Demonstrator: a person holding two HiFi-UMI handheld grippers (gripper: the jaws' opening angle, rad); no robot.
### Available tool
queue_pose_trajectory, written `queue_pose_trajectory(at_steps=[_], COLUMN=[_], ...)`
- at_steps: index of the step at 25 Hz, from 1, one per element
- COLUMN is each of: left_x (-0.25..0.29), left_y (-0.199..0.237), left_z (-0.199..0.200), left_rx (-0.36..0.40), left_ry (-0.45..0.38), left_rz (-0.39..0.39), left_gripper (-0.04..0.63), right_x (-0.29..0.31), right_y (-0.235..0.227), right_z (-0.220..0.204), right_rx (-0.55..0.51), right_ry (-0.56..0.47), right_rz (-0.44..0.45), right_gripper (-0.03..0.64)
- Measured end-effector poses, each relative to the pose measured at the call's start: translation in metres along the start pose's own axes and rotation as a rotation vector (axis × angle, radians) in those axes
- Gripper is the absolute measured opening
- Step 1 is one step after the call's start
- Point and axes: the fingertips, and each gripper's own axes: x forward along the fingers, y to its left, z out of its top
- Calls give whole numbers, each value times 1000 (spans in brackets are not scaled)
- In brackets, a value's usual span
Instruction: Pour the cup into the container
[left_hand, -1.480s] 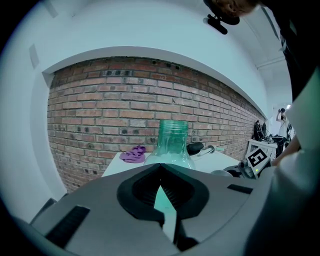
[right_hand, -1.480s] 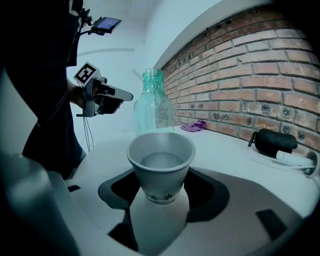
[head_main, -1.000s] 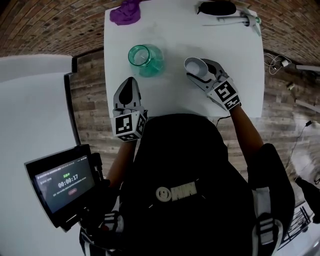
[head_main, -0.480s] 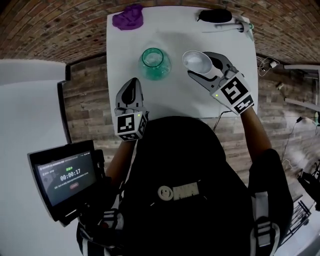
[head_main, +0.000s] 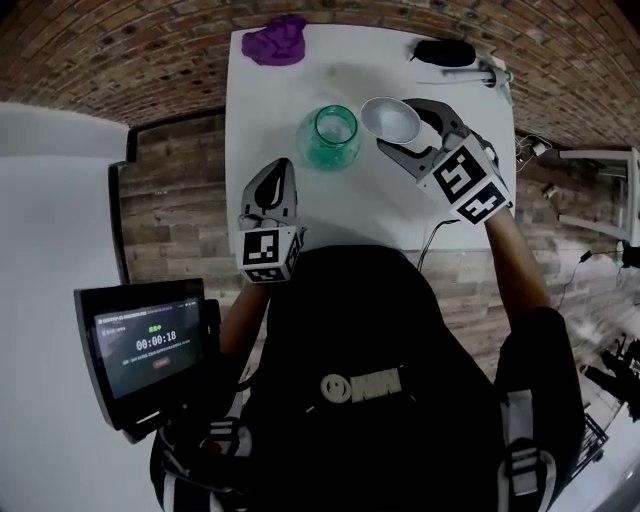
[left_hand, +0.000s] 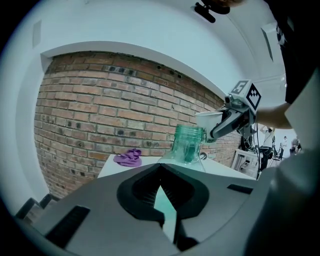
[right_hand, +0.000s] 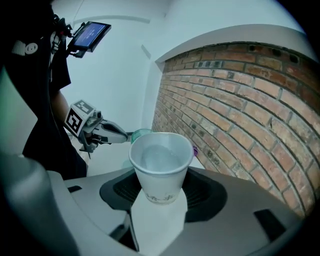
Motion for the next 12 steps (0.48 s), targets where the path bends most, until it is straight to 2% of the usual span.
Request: queue_pose_trajectory(at_steps=[5,12], left_x=[1,1], left_y=[6,-8], left_z=[-4,-15], left_rx=[-1,15], left_ry=[1,-14], left_rz=[-15,-26], left_gripper=[-3,-3], right_x=[6,0], right_y=[-8,-6], right_z=[13,6], right_rx=[-133,-257], right_ry=[91,151], right_rz=[-44,-65], right_gripper=[250,250])
